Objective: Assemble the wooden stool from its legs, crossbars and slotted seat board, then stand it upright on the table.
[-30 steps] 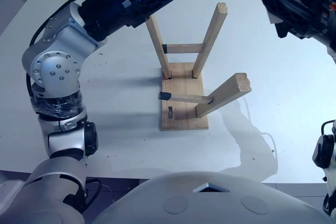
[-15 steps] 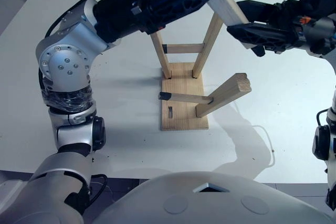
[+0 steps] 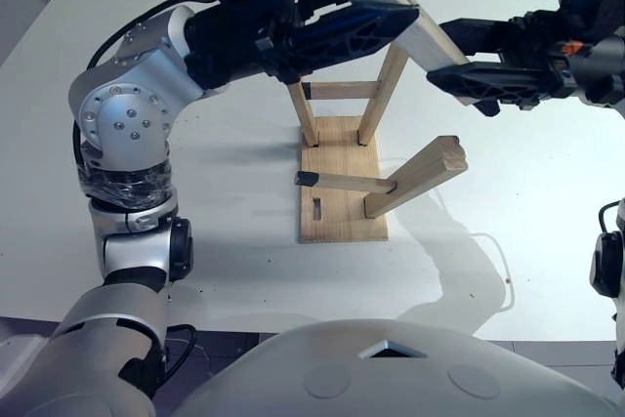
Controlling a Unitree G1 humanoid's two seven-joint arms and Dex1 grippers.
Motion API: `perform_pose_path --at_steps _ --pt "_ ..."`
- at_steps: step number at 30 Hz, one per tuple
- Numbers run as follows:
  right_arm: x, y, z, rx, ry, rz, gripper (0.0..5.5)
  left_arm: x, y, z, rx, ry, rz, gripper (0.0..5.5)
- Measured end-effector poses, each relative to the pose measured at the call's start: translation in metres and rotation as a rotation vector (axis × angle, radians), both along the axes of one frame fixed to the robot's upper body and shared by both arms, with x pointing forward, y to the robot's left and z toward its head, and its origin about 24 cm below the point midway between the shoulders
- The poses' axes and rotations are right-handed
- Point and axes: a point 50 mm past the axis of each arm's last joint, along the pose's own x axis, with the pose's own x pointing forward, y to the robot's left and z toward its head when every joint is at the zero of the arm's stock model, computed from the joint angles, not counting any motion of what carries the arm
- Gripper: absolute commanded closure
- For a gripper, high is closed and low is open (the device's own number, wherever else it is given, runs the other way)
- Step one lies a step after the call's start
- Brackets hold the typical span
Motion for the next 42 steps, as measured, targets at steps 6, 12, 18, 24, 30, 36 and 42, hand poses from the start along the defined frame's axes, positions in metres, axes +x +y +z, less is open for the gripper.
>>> perform_pose_path --at_steps 6,12,18,24,30,36,42 --pt "0.002 -0.001 -0.005 -0.045 -0.014 -0.029 3.43 0.001 -0.004 -0.004 0.025 0.001 0.01 3.47" --pt "0.003 0.001 -0.011 -0.097 -0.014 -0.014 3.44 -0.001 -0.002 -0.012 0.075 -0.014 0.015 3.47" --pt "0.003 0.002 -0.012 -0.114 -0.014 0.003 3.45 -0.003 -0.001 -0.014 0.09 -0.026 0.005 3.47" --pt "0.003 0.002 -0.011 -0.135 -0.023 0.008 3.45 -0.003 -0.001 -0.015 0.092 -0.028 0.004 3.47" --pt "0.009 0.001 -0.003 -0.161 -0.101 -0.043 2.52 0.006 0.008 -0.012 0.029 0.038 0.059 3.47" --pt "0.011 -0.005 -0.007 -0.215 -0.151 -0.093 2.52 0.011 0.013 -0.005 -0.02 0.047 0.093 3.47" --pt "0.002 -0.04 -0.014 -0.19 -0.118 -0.253 2.52 0.004 0.054 0.02 -0.025 -0.066 0.226 3.47"
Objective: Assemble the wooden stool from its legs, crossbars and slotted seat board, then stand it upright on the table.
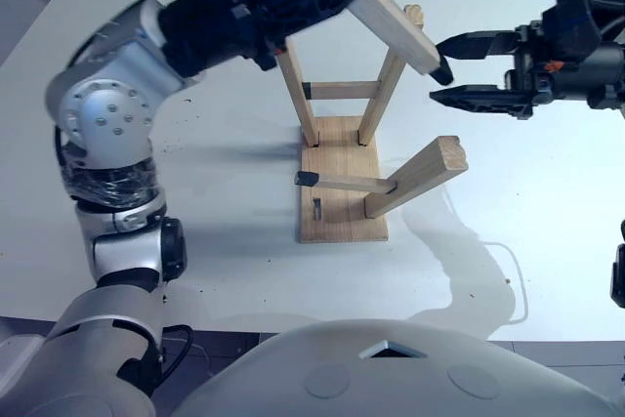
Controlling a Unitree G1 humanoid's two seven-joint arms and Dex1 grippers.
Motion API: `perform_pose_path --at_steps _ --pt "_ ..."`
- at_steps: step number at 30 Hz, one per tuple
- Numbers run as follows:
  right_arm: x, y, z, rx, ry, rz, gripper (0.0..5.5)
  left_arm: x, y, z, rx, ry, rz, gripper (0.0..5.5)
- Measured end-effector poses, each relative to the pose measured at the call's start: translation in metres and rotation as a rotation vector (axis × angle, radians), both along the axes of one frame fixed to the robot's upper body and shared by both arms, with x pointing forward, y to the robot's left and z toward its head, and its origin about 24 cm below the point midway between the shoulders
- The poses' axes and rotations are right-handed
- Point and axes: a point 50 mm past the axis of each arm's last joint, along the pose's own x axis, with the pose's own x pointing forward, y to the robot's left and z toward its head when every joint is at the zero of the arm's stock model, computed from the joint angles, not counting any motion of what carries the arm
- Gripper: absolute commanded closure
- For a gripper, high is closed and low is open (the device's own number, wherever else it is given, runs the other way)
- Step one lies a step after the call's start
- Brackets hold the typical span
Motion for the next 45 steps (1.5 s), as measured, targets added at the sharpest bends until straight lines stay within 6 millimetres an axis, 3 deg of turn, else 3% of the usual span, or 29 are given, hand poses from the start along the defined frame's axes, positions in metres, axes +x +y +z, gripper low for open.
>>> perform_pose_path --at_steps 3,7,11,16,21,27,39,45 --pt "-0.006 -0.012 -0.003 0.032 -0.005 -0.079 2.52 -0.012 0.021 0.015 0.01 -0.078 0.049 3.47" --pt "-0.022 -0.028 -0.012 0.068 0.014 -0.166 2.52 -0.029 0.042 0.012 0.125 -0.089 0.095 3.47" --pt "-0.039 -0.044 -0.032 0.06 0.08 -0.262 2.52 -0.04 0.065 -0.01 0.322 -0.059 0.149 3.47" --pt "-0.046 -0.045 -0.045 0.027 0.107 -0.274 2.52 -0.051 0.089 -0.049 0.466 0.009 0.189 3.47" --pt "-0.04 -0.043 -0.055 -0.06 0.138 -0.227 2.52 -0.072 0.073 -0.086 0.444 0.065 0.169 3.47" --pt "-0.037 -0.041 -0.059 -0.124 0.138 -0.173 2.52 -0.086 0.061 -0.129 0.551 0.107 0.151 3.47" --pt "-0.037 -0.037 -0.059 -0.16 0.127 -0.142 2.52 -0.089 0.05 -0.144 0.559 0.095 0.115 3.47" --pt "-0.036 -0.035 -0.061 -0.17 0.129 -0.135 2.52 -0.085 0.05 -0.135 0.545 0.081 0.124 3.47"
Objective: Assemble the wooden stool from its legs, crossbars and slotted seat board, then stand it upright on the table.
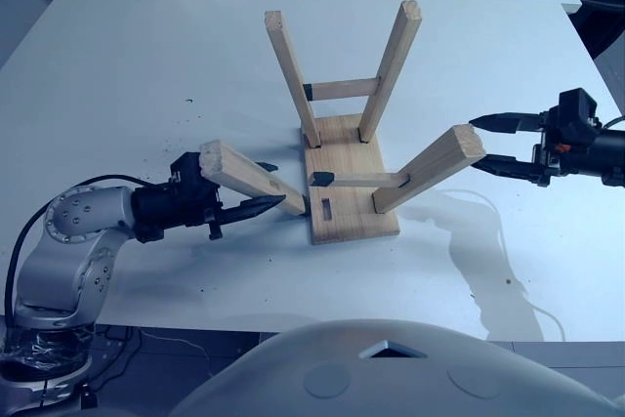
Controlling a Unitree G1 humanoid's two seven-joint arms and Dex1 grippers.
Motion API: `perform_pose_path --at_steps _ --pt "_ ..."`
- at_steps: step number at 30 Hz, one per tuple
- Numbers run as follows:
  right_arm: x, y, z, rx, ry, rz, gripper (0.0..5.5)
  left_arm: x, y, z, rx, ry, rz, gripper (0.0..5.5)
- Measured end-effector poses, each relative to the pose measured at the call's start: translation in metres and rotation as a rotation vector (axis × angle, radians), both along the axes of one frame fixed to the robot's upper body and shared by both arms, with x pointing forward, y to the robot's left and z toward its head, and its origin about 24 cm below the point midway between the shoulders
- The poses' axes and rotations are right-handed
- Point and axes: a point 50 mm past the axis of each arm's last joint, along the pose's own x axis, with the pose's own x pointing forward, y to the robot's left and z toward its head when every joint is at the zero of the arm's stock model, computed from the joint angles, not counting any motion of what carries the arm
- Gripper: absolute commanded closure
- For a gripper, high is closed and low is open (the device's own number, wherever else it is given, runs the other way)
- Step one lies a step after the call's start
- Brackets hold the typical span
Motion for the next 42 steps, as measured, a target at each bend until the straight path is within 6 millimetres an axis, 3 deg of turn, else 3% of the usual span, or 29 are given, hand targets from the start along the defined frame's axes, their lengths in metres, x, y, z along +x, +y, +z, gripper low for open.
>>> perform_pose_path --at_steps 5,8,19,24,42 --pt "-0.002 0.001 -0.003 -0.014 -0.004 0.01 2.52 0.007 0.005 0.036 -0.051 -0.074 -0.018 3.47" --pt "-0.002 0.001 -0.004 -0.019 -0.008 0.011 2.52 0.004 -0.001 0.043 -0.081 -0.063 -0.061 3.47" --pt "0.004 0.006 -0.002 -0.02 -0.035 0.02 2.52 0.008 -0.018 0.012 -0.008 -0.035 -0.085 3.47" --pt "0.005 0.007 -0.005 -0.029 -0.043 0.025 2.52 0.015 -0.023 0.015 -0.044 -0.077 -0.059 3.47" --pt "0.0 0.008 -0.009 -0.035 -0.041 0.006 2.52 0.002 -0.023 0.003 0.014 -0.037 -0.097 3.47"
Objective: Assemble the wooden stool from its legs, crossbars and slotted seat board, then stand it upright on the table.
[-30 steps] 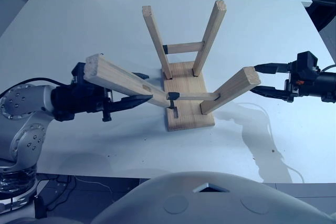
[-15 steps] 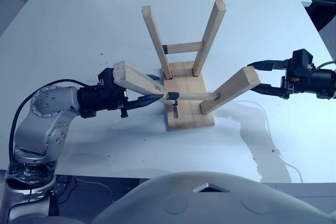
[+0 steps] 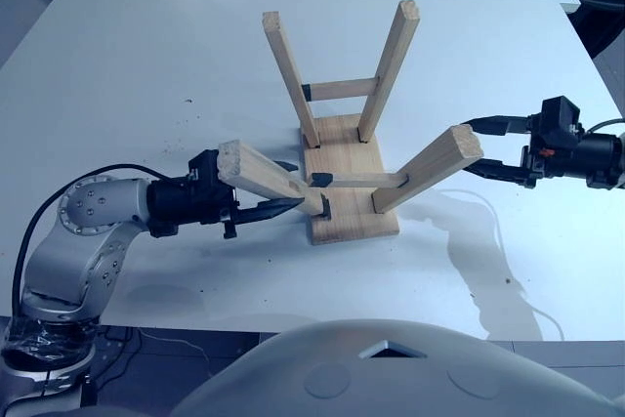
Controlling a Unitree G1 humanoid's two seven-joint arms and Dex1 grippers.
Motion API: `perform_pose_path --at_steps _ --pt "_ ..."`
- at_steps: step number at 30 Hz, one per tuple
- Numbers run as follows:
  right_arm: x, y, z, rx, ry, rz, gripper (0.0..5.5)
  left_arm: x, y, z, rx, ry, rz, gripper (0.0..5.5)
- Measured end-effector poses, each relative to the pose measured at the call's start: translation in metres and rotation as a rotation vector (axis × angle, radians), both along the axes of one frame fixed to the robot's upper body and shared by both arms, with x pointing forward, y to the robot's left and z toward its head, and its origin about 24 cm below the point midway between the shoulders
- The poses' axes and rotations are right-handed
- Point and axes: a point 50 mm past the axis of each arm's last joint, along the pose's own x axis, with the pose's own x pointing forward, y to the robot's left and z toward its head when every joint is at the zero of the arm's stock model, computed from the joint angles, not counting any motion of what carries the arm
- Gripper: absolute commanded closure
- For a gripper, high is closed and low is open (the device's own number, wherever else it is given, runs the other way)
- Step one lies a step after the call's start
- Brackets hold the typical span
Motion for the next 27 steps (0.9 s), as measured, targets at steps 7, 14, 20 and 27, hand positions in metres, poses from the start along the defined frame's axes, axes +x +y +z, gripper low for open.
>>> perform_pose_path --at_steps 7,14,20,27 --pt "-0.0019 0.0018 -0.0007 -0.001 -0.005 -0.005 2.52 0.0013 -0.0033 -0.0026 0.027 -0.052 -0.021 3.47" --pt "-0.0058 0.0035 -0.0023 -0.004 -0.007 -0.012 2.52 0.0009 -0.007 -0.0016 0.048 -0.04 -0.037 3.47" --pt "-0.0066 0.004 -0.003 -0.002 -0.012 -0.024 2.52 0.0015 -0.0071 0.0026 0.034 0.042 -0.043 3.47" --pt "-0.0088 0.0046 -0.0041 0.002 -0.019 -0.042 2.52 0.0061 -0.0063 0.0007 0.044 0.061 -0.039 3.47"
